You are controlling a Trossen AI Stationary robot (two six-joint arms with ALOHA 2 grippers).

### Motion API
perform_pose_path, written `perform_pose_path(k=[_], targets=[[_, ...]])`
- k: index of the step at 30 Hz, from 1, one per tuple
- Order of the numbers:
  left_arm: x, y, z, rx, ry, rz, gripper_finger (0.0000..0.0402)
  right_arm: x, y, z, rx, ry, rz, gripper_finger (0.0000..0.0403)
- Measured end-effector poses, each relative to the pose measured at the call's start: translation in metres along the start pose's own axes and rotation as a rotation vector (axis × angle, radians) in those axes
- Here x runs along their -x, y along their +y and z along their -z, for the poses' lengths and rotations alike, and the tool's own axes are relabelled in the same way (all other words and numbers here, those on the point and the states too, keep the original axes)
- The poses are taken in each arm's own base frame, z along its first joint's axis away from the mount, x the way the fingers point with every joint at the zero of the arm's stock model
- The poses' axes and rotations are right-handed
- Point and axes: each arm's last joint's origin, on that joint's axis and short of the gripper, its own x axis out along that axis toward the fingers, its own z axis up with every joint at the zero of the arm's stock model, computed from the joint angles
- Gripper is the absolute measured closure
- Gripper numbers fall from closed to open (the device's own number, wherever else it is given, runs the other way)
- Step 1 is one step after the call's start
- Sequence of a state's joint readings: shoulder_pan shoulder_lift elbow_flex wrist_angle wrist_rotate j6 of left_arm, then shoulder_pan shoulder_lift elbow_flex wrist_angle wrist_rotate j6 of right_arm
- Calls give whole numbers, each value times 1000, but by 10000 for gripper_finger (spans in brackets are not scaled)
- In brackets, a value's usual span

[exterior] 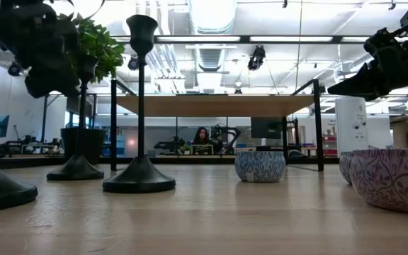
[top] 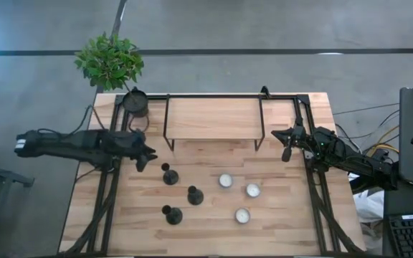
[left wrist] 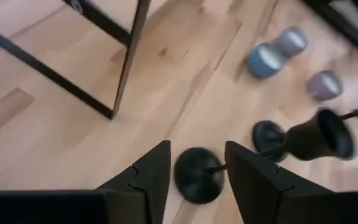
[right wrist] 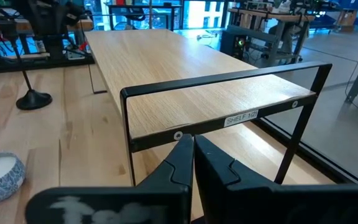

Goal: Pick & Place candle stick holders
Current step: Put the top left black candle holder on the shelf

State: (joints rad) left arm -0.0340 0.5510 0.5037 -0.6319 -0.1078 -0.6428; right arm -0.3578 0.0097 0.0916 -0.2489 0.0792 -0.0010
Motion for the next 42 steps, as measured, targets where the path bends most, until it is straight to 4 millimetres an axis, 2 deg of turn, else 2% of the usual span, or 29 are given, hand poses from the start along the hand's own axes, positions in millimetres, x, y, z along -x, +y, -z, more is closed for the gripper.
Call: perform_pose_path(k=[9,23,29,37,42], targets=[[6,-21,20,-85,134,174,269,0,0,0,0,0,0,394],[4,-43,45,-134,71,63,269,0,0,0,0,0,0,394],[-9,-42,54,-204,89,19,269,0,0,0,0,1,0,394],[-34,-40,72,-230,24,84,269,0,0,0,0,0,0,394],[-42,-32,79,-250,-27,3,269,0,0,0,0,0,0,394]])
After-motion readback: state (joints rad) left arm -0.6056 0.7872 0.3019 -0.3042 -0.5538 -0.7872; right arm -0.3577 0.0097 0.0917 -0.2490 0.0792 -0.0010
